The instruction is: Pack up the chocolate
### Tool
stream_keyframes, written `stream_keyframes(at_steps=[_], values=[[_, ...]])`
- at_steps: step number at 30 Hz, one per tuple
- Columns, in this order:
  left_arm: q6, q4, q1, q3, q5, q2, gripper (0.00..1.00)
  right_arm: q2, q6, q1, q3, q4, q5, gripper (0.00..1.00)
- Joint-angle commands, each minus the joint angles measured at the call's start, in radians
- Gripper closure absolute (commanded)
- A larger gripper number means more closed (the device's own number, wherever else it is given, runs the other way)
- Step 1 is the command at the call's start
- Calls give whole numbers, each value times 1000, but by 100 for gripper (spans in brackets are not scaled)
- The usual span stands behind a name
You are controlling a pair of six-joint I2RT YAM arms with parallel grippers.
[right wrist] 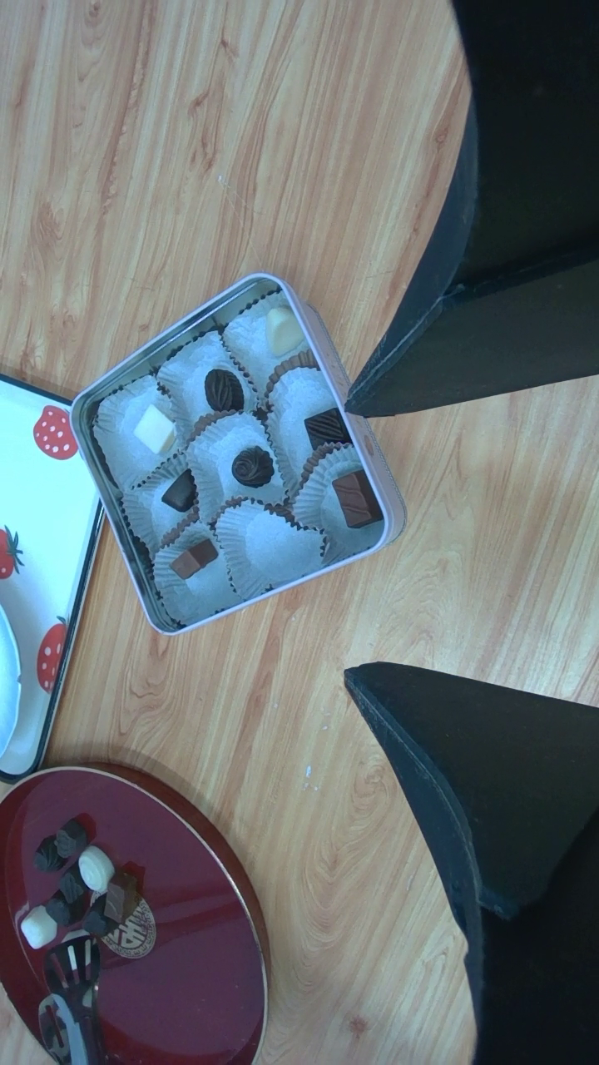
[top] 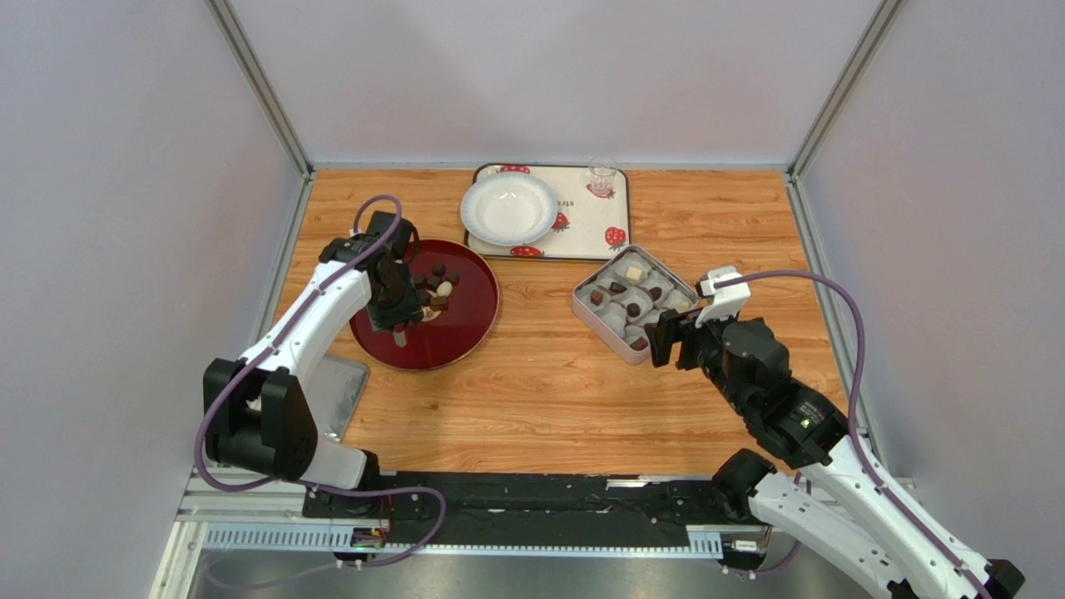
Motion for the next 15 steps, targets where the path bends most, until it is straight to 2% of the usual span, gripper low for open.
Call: stream_keyframes(at_steps=[1,11,15], values=[[18,28,16,29,-14,7,50,-13,-8,6,4,37,-3,23],[20,63,25,32,27,65,52,-18,-8,6,3,37,-5,23],[13,48,25,23,35,53,59,-19,-8,6,3,40,-3,23]])
